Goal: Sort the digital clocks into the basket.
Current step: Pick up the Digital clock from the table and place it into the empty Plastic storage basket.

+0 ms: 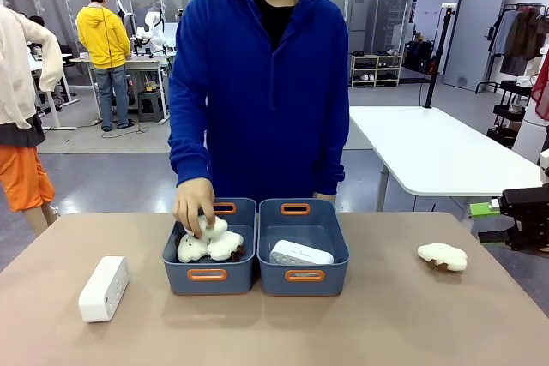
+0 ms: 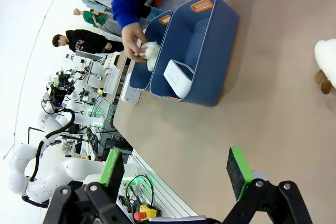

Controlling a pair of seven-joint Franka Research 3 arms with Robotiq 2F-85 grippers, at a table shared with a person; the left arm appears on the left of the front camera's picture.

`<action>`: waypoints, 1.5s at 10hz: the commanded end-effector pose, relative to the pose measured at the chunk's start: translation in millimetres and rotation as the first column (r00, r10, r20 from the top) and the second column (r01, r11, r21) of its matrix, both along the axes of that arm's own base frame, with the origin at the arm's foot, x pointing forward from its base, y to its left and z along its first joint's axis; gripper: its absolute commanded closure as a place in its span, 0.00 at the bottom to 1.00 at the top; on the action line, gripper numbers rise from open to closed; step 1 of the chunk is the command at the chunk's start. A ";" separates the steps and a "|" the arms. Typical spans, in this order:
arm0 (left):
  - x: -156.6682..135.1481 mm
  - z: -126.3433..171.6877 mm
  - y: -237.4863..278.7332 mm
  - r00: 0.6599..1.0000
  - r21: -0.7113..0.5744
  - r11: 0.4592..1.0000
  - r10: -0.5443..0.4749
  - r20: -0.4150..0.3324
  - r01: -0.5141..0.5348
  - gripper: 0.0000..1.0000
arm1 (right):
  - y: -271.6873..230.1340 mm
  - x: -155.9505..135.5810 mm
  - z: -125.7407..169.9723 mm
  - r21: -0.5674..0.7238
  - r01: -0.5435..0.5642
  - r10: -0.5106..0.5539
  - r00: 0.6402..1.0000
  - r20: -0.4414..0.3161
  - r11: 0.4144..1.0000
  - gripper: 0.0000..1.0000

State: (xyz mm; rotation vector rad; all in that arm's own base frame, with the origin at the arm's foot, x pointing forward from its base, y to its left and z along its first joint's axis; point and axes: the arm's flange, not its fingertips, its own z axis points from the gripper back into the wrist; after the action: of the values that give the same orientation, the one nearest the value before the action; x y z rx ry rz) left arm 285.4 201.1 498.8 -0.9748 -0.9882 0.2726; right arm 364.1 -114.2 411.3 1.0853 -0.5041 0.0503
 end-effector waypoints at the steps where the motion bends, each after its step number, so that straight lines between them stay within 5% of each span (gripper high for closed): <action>1: 2.3 0.8 0.3 1.000 -0.018 1.000 -0.004 0.020 0.005 0.00 | -1.3 0.6 1.0 -0.009 -0.013 0.013 1.000 -0.005 1.000 0.00; 5: 0.0 0.0 0.0 1.000 0.000 1.000 0.000 0.000 0.000 0.00 | -1.3 0.6 1.0 -0.009 -0.013 0.013 1.000 -0.005 1.000 0.00; 6: 14.8 9.5 -16.7 0.986 0.128 0.990 0.079 -0.149 -0.060 0.00 | -1.3 0.6 1.0 -0.009 -0.013 0.013 1.000 -0.005 1.000 0.00; 7: 39.2 15.0 -58.2 0.966 0.309 0.951 0.082 -0.244 -0.002 0.00 | -1.3 0.6 1.0 -0.009 -0.013 0.013 1.000 -0.005 1.000 0.00; 9: 86.9 9.2 -136.7 0.945 0.479 0.873 0.075 -0.320 0.093 0.00 | -1.3 0.6 1.0 -0.009 -0.013 0.013 1.000 -0.005 1.000 0.00; 13: 129.0 -27.0 -213.9 0.925 0.663 0.742 0.182 -0.333 0.093 0.00 | -1.3 0.6 1.0 -0.009 -0.013 0.013 1.000 -0.005 1.000 0.00; 14: 133.4 -38.4 -230.3 0.947 0.724 0.681 0.149 -0.286 0.111 0.00 | -1.3 0.6 1.0 -0.009 -0.013 0.013 1.000 -0.005 1.000 0.00; 15: 147.7 -59.5 -241.9 0.941 0.723 0.664 0.088 -0.328 0.190 0.00 | -1.3 0.6 1.0 -0.009 -0.013 0.013 1.000 -0.005 1.000 0.00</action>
State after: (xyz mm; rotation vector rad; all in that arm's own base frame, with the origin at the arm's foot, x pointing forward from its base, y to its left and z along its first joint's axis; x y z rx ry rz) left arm 419.0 -36.8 450.6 -0.1701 -0.6498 0.0012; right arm 364.3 -114.0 411.6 1.0854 -0.5026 0.0519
